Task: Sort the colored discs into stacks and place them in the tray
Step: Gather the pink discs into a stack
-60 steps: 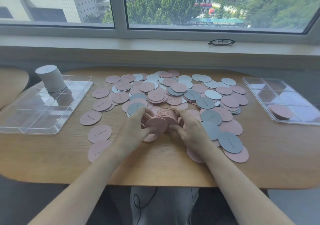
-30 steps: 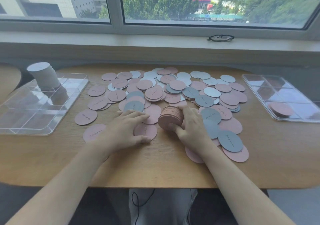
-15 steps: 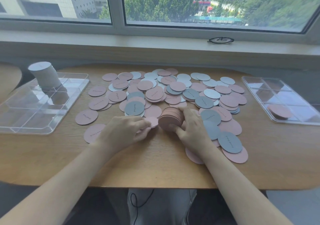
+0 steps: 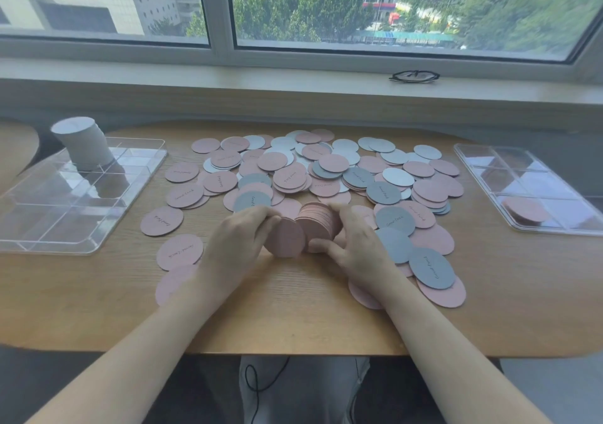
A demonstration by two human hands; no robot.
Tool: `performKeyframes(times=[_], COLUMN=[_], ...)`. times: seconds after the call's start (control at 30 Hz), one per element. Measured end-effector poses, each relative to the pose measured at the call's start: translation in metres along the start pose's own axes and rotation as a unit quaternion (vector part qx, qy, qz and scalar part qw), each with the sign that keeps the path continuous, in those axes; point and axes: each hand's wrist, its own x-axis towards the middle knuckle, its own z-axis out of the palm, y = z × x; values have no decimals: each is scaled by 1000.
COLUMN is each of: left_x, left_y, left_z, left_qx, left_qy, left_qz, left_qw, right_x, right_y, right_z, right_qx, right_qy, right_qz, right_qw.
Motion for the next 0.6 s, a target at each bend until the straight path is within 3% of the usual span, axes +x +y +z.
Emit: performKeyframes(times=[0.27,0.37,0.5,0.6], left_x=[-2,-5,-11,-13], left_y=[25,25,21,24], left_z=[19,22,27,29], left_qx=[-61,-50,97,127], left_qy=[4,-37,-93,-110], left_qz=[-96,-74,-10,16], left_qw=[993,995,991,986], right_x=[0,-1,-1,-2], right_y=[4,4,2,3], right_z=[10,10,11,11], right_qx=[-81,-91,-107,-119], right_qy=[-22,-28,-37,-41], right_qz=[-59,-56,-74,-86], right_qw=[995,994,991,988])
